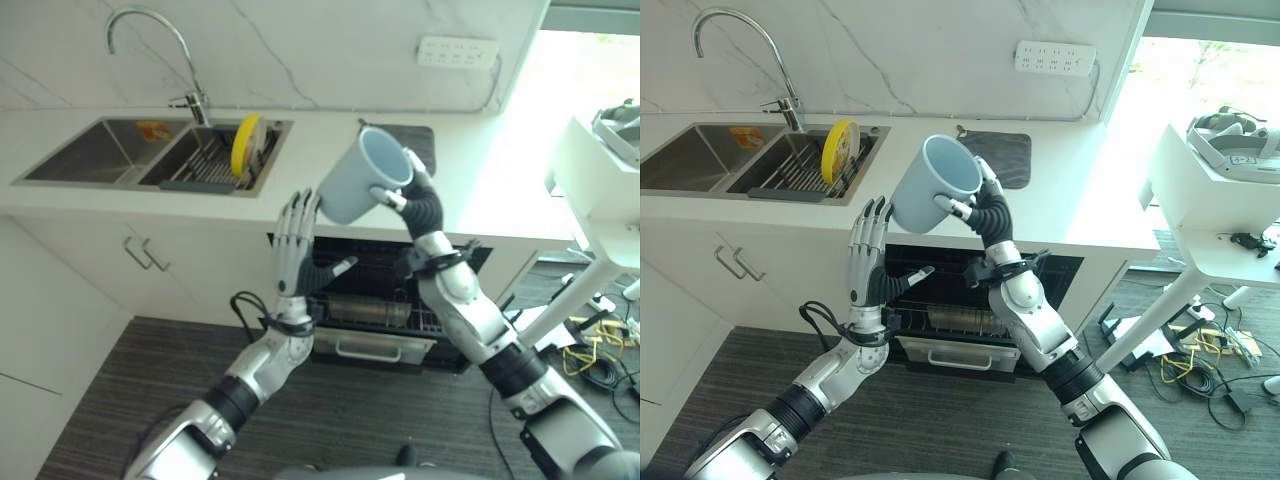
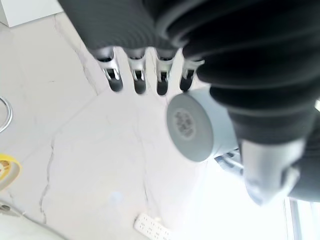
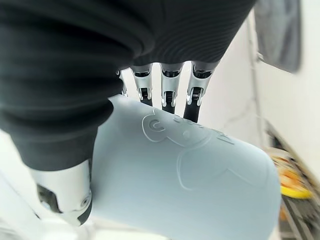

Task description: Place the dishes in the dishwasher.

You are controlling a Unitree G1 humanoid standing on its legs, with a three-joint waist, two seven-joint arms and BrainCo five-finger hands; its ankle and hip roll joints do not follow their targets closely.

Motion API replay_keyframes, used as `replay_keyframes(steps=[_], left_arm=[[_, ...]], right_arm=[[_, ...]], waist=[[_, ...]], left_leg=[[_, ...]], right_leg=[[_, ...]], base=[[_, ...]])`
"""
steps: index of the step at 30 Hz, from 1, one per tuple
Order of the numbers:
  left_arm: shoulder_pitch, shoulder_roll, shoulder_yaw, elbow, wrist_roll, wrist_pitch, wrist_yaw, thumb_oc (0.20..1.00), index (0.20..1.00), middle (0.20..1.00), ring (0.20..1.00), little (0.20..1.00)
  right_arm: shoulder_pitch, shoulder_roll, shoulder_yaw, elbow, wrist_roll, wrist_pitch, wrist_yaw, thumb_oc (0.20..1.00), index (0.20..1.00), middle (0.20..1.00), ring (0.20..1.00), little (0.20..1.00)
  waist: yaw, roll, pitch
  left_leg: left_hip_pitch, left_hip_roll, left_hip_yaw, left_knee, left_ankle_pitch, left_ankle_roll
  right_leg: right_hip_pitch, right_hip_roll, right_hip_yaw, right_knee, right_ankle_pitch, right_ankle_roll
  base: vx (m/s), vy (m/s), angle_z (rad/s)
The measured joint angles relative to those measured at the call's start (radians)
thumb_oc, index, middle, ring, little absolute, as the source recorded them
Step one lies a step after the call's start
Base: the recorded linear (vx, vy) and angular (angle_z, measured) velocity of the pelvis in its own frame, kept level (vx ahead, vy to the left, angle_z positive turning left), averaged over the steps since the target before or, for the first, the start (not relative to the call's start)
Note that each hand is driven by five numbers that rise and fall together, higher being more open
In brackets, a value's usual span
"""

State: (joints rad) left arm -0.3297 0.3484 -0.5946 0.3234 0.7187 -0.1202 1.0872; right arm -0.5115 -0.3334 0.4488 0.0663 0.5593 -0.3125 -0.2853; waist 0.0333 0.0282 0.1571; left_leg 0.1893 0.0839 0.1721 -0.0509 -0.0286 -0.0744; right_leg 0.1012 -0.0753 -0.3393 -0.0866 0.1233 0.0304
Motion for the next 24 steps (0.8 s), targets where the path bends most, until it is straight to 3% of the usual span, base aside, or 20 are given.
replay_keyframes(steps=[7, 10, 14, 19, 24], left_arm=[[0.005, 0.002, 0.002, 0.001, -0.001, 0.001, 0.001, 1.0, 1.0, 1.0, 1.0, 1.0], [0.023, 0.012, 0.023, 0.0, -0.048, -0.032, -0.054, 1.0, 1.0, 1.0, 1.0, 1.0], [0.061, 0.088, 0.023, 0.002, -0.09, -0.08, -0.269, 1.0, 1.0, 1.0, 1.0, 1.0], [0.044, 0.168, -0.042, 0.062, -0.109, -0.098, -0.595, 1.0, 1.0, 1.0, 1.0, 1.0], [0.044, 0.178, -0.043, 0.092, -0.099, -0.105, -0.706, 1.0, 1.0, 1.0, 1.0, 1.0]], right_arm=[[0.021, -0.001, -0.009, 0.003, -0.037, -0.007, -0.03, 0.2, 0.2, 0.2, 0.2, 0.2], [0.068, -0.023, -0.042, 0.003, -0.079, 0.0, 0.014, 0.2, 0.2, 0.2, 0.2, 0.2], [0.128, -0.079, -0.081, 0.017, -0.078, 0.058, 0.097, 0.2, 0.2, 0.2, 0.2, 0.2], [0.189, -0.139, -0.124, 0.103, -0.087, 0.092, 0.226, 0.2, 0.2, 0.2, 0.2, 0.2], [0.174, -0.209, -0.155, 0.145, -0.086, 0.108, 0.297, 0.2, 0.2, 0.2, 0.2, 0.2]], waist=[[-0.004, 0.008, 0.005], [-0.006, 0.002, 0.01], [-0.02, -0.017, 0.031], [-0.056, -0.002, 0.063], [-0.074, 0.037, 0.108]], left_leg=[[0.001, 0.0, 0.001, -0.001, 0.0, 0.0], [0.005, -0.001, 0.005, -0.001, -0.001, 0.002], [0.007, 0.001, 0.01, 0.002, -0.003, 0.004], [0.005, -0.002, 0.034, 0.02, -0.013, 0.018], [-0.017, 0.0, 0.046, 0.028, -0.014, 0.02]], right_leg=[[0.001, 0.0, 0.0, 0.0, 0.0, 0.0], [0.002, -0.001, 0.0, 0.002, -0.001, 0.001], [-0.008, -0.004, 0.003, 0.025, -0.013, 0.003], [-0.056, -0.02, 0.026, 0.111, -0.055, 0.008], [-0.081, -0.017, 0.037, 0.111, -0.056, 0.006]], base=[[0.0, 0.011, 0.0], [0.0, 0.013, 0.0], [-0.01, 0.032, -0.02], [0.01, 0.013, -0.13], [-0.05, 0.021, -0.08]])
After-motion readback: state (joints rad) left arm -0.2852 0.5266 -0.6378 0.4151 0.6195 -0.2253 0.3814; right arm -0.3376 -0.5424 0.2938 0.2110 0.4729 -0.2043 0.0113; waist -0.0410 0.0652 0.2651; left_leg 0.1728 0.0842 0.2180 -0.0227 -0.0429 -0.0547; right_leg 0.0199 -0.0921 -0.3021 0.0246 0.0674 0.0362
